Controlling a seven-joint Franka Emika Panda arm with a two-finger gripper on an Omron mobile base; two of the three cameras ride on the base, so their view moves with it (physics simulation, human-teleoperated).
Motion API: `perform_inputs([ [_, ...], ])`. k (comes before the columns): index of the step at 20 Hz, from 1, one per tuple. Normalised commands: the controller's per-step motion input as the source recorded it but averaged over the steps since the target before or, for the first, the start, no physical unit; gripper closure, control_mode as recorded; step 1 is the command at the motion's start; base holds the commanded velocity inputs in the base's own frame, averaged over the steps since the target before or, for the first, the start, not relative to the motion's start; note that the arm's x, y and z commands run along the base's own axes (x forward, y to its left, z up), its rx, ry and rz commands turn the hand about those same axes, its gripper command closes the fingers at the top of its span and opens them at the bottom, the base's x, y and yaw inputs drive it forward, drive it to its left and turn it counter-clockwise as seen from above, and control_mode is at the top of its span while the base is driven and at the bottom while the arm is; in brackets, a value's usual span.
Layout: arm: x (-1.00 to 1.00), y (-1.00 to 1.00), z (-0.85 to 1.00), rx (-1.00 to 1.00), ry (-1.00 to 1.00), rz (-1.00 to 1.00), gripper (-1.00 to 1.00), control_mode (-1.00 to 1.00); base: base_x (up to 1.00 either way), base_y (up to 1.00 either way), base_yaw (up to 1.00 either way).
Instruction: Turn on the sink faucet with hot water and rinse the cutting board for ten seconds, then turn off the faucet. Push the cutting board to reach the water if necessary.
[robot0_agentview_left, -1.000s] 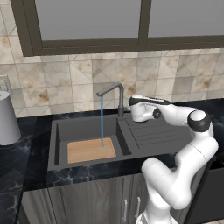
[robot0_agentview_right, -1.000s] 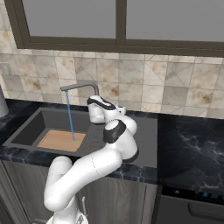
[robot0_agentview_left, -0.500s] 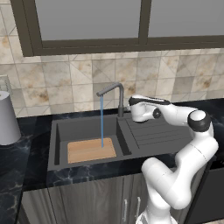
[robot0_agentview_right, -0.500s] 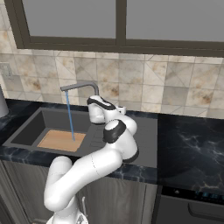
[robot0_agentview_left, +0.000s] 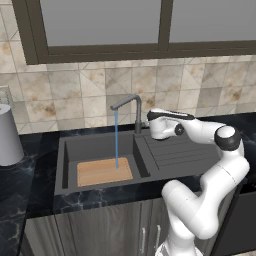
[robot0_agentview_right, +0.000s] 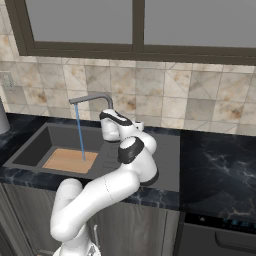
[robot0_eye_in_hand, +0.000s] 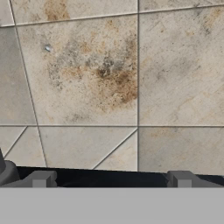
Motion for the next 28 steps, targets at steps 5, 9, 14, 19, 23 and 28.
perform_inputs([
  [5, 0.0, 0.0, 0.0, 0.0, 0.0, 0.0, -1.0, -1.0, 0.0, 0.0, 0.0],
  [9, 0.0, 0.0, 0.0, 0.0, 0.0, 0.0, -1.0, -1.0, 0.0, 0.0, 0.0],
  [14, 0.0, 0.0, 0.0, 0.0, 0.0, 0.0, -1.0, -1.0, 0.0, 0.0, 0.0],
  [19, 0.0, 0.0, 0.0, 0.0, 0.0, 0.0, -1.0, -1.0, 0.0, 0.0, 0.0],
  [23, 0.0, 0.0, 0.0, 0.0, 0.0, 0.0, -1.0, -1.0, 0.0, 0.0, 0.0],
  [28, 0.0, 0.0, 0.0, 0.0, 0.0, 0.0, -1.0, -1.0, 0.0, 0.0, 0.0],
])
